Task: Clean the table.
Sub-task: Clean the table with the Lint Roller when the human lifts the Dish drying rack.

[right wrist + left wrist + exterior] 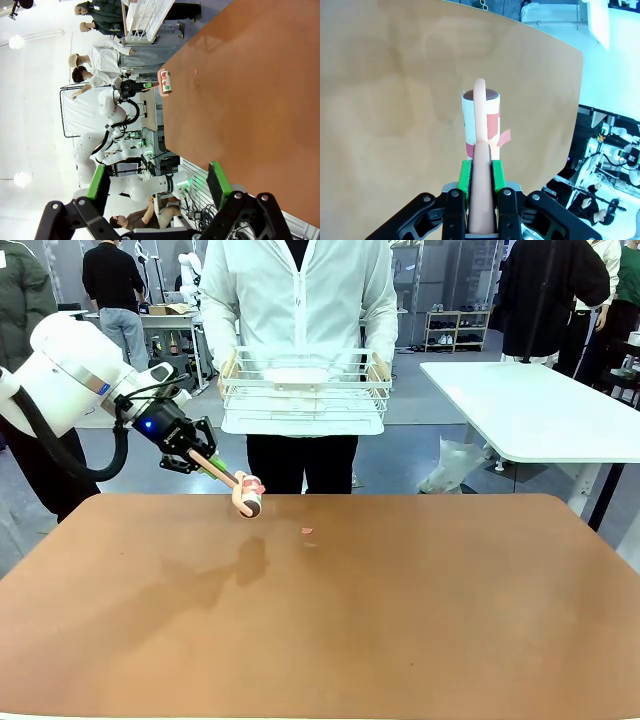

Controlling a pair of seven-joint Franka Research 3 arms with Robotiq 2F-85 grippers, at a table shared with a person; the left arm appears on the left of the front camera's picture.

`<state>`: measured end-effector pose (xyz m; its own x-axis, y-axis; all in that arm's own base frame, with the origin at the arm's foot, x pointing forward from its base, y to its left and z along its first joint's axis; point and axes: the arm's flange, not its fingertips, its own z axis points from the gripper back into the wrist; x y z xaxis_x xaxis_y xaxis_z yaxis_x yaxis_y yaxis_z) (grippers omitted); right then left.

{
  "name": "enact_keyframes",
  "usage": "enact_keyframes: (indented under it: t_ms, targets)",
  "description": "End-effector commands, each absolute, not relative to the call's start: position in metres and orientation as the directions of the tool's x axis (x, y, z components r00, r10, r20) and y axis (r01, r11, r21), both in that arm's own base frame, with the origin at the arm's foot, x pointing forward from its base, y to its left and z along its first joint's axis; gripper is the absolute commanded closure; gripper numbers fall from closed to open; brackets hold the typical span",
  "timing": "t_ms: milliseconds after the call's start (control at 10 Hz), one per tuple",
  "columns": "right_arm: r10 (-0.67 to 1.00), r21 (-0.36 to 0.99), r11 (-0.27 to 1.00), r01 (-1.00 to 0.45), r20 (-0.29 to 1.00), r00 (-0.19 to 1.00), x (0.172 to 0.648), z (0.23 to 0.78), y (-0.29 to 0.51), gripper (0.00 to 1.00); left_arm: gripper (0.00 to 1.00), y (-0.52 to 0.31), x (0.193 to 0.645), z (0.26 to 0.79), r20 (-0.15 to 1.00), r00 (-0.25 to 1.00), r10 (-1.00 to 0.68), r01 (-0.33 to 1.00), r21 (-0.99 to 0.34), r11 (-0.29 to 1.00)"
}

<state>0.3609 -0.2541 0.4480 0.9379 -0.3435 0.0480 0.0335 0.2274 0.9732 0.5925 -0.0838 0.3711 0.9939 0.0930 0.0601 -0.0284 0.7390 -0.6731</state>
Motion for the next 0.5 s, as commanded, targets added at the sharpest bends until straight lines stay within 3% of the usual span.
enact_keyframes:
  t_ms: [0,400]
  targets:
    - [-0.342,0.973,0.227,0.031,0.050,0.938,0.359,0.450,-0.254,0.00,0.79,-0.080,0.605,0.367,0.056,0.996,0.066,-0.010,-0.687,0.727]
    - [-0.342,0.973,0.227,0.031,0.050,0.938,0.359,0.450,-0.254,0.00,0.79,-0.083,0.619,0.353,0.074,0.997,0.007,0.043,-0.656,0.754]
